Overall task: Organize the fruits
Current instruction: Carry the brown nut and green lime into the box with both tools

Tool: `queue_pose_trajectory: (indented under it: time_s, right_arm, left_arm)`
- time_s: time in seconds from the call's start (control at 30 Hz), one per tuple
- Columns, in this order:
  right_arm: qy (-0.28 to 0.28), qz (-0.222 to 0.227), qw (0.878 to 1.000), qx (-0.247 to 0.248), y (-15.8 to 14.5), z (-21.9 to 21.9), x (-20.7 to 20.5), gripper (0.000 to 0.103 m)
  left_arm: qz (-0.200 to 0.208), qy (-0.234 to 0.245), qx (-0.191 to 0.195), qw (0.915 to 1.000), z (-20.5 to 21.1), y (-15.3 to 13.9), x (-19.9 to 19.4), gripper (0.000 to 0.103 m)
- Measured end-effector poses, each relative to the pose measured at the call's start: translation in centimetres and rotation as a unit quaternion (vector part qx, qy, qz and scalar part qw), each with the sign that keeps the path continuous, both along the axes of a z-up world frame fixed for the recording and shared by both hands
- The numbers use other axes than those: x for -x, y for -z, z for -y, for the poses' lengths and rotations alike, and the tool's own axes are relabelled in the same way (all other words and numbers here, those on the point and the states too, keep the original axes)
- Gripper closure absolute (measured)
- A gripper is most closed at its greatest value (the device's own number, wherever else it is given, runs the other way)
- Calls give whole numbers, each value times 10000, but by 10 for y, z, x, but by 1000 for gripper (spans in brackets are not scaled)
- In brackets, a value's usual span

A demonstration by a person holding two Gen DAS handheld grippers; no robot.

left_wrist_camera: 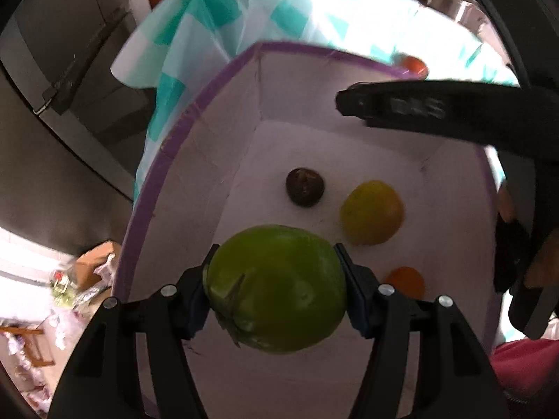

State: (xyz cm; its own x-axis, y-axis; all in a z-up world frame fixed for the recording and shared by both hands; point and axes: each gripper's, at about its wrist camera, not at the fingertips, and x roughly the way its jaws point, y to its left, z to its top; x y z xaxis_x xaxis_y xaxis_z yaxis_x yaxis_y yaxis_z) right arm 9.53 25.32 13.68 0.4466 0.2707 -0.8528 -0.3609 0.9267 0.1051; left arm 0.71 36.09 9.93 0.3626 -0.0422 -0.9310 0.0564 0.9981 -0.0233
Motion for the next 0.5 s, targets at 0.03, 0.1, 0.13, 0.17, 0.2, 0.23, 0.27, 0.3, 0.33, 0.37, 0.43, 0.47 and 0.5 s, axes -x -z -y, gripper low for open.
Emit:
queue_pose_trajectory:
  time_s: [0.03,0.1,0.13,0.17,0.2,0.23,0.27,0.3,0.33,0.37,0.43,0.47,0.5]
  right_arm:
    - [-16,-151,9999,26,7,-4,-9,61]
    - [-37,-355,9993,120,22,-10,-25,61]
    - [-52,-433,9989,156,29,-12,-30,61]
    - [-66,-548,9983,180,39,-14,-34,61]
    - [-86,-607,9980,173,44,-14,-36,61]
    - [-120,-651,9977,164,49,-16,-38,61]
    - [-177,-703,9972,182,56,-18,-38,61]
    - [-220,-780,9965,205,63,-21,-39,61]
    - [-226,-825,9961,202,66,-21,-39,60]
    - [-214,-908,9955,172,71,-22,-41,60]
    - [-191,-980,9949,161,76,-22,-43,60]
    - [-171,-1011,9946,166,79,-21,-44,60]
    - [-145,-1036,9944,160,80,-20,-45,59]
  left_arm:
    - [-141,-10,-1,9999,1,6,-7,40]
    - [-309,-6,-68,9995,5,17,-14,40]
    - [-442,2,-139,9989,7,24,-16,40]
    - [-569,28,-204,9982,9,29,-18,40]
    - [-658,51,-257,9975,10,32,-19,40]
    - [-732,57,-290,9969,11,34,-20,40]
    - [-858,43,-314,9958,11,38,-22,40]
    - [-957,29,-328,9949,10,41,-24,40]
    - [-1063,16,-339,9938,10,44,-25,40]
    - [-1213,-6,-330,9921,9,49,-27,40]
    - [-1379,-35,-284,9900,7,55,-28,40]
    - [-1417,-89,-269,9895,4,56,-29,40]
    - [-1438,-130,-250,9892,3,56,-29,39]
